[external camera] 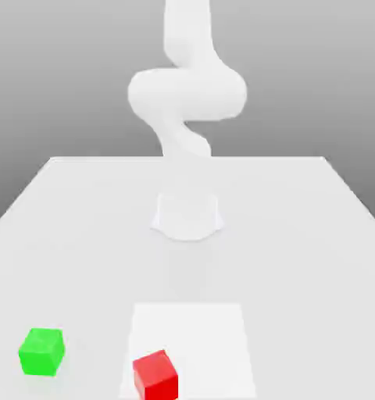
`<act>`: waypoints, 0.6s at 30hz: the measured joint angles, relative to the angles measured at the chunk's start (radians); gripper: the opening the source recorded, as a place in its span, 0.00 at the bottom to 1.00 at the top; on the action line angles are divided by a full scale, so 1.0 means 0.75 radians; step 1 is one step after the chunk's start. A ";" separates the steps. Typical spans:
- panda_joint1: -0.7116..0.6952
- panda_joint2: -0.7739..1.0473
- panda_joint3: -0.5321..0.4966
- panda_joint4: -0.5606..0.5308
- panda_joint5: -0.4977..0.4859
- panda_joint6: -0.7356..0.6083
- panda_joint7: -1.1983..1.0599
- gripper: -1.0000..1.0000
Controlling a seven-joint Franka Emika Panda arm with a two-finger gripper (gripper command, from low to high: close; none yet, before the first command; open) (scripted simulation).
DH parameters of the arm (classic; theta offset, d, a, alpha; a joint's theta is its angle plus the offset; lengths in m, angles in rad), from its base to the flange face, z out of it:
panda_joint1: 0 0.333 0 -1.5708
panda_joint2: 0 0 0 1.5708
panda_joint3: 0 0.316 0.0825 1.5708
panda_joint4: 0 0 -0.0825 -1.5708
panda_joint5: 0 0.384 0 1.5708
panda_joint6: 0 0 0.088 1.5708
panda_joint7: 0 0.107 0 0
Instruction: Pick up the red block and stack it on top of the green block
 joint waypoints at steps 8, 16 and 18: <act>-0.214 0.398 0.170 -0.044 -0.132 0.125 0.458 0.50; -0.320 0.787 0.227 -0.088 -0.254 0.246 0.902 0.50; -0.335 0.881 0.225 -0.099 -0.265 0.278 0.998 0.50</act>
